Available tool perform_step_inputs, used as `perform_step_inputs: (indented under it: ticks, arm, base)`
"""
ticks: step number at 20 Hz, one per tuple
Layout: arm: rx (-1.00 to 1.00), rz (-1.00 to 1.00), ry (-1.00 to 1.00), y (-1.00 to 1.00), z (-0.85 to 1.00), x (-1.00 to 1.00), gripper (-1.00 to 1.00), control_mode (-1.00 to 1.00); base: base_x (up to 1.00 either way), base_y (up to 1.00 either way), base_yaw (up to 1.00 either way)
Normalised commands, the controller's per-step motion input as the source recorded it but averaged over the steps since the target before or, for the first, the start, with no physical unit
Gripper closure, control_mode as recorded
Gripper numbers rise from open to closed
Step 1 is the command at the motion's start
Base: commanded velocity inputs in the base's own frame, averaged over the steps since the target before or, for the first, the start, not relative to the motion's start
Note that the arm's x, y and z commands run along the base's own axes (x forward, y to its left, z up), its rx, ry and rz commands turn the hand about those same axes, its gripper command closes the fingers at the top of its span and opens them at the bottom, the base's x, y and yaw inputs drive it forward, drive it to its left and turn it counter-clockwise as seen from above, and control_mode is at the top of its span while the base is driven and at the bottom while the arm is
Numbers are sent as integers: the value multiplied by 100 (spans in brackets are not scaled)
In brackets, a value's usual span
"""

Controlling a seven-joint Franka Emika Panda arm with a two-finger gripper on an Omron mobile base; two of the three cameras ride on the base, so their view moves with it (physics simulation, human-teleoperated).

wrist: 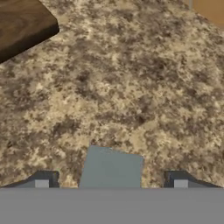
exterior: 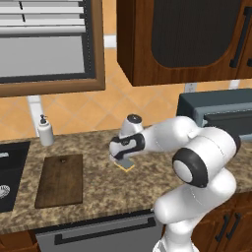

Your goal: Pick up the sponge from the counter and clean the cutting board by briefly scrubbing or pressing down on the cutting board. Once finished, release the sponge.

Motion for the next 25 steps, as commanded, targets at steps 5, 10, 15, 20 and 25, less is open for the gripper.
perform_step_inputs:
  ticks: [5, 10, 15, 20, 25]
  arm:
    - [0, 4, -1, -20, 55, -19, -100, -100]
    - [3, 6, -5, -21, 84, -73, -100, -100]
    - [16, 3, 0, -26, 100, -84, -100, -100]
    - [9, -23, 7, -8, 87, -77, -100, -100]
    - [0, -19, 0, -12, 62, -100, -100, -100]
  base:
    - [0, 0, 0]
    - [0, 0, 0]
    - [0, 0, 0]
    - [0, 0, 0]
    - [0, 0, 0]
